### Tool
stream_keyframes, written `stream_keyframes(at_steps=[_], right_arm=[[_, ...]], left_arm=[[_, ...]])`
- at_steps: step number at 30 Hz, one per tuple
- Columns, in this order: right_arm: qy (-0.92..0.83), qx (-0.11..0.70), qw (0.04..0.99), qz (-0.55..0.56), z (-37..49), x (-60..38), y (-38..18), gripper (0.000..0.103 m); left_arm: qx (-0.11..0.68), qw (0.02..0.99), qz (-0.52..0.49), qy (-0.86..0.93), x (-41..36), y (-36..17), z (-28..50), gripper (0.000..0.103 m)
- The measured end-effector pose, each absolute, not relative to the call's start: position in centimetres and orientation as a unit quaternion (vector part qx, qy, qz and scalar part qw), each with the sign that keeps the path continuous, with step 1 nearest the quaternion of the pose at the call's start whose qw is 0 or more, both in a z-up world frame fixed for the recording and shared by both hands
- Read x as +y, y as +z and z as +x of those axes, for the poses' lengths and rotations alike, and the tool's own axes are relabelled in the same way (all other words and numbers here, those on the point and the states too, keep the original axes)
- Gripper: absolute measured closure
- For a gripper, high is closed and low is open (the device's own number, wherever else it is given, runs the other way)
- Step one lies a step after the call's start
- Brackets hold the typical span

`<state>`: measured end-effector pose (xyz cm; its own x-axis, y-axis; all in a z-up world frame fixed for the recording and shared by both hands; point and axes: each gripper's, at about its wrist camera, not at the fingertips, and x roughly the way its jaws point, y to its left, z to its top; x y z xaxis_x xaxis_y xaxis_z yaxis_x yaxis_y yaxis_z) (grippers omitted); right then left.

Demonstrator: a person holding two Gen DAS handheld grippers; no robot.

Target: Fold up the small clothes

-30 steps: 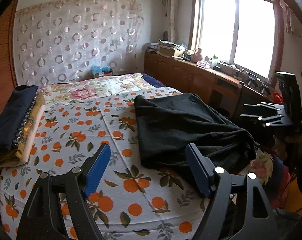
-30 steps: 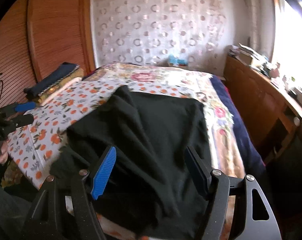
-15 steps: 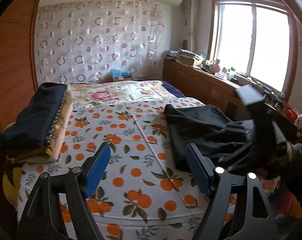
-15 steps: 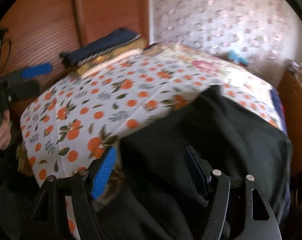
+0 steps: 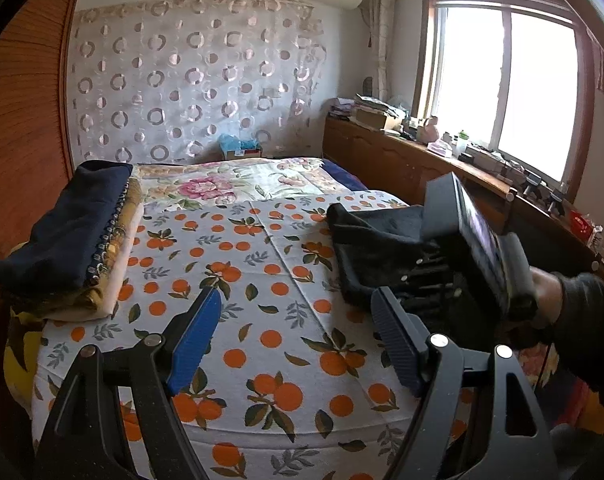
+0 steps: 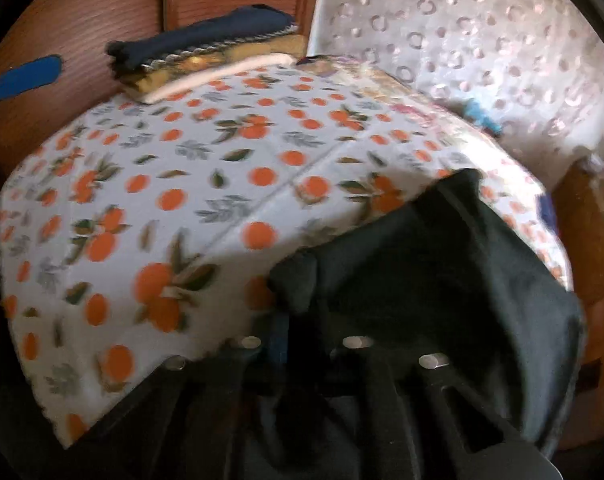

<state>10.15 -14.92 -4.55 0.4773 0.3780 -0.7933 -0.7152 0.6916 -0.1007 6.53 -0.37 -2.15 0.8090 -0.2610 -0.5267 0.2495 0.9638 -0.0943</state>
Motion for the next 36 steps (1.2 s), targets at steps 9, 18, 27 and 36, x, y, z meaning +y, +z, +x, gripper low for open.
stream_keyframes(at_steps=[9, 18, 27, 36], right_arm=[[0.247, 0.328, 0.891, -0.192, 14.6, -22.8, 2.9, 0.095], [0.099, 0.344, 0.919, -0.168, 22.7, -30.7, 3.5, 0.095], [0.023, 0.392, 0.911, -0.128, 28.0, -32.9, -0.4, 0.094], [0.028, 0.375, 0.922, -0.088, 24.3, -33.5, 1.8, 0.064]], left_arm=[[0.283, 0.949, -0.007, -0.142, -1.3, -2.4, 6.4, 0.025], [0.279, 0.95, -0.015, -0.139, -1.4, -2.5, 6.5, 0.025], [0.299, 0.942, 0.0, -0.151, -2.6, -3.4, 6.7, 0.025], [0.312, 0.933, 0.007, -0.178, -4.8, -4.3, 6.8, 0.025]])
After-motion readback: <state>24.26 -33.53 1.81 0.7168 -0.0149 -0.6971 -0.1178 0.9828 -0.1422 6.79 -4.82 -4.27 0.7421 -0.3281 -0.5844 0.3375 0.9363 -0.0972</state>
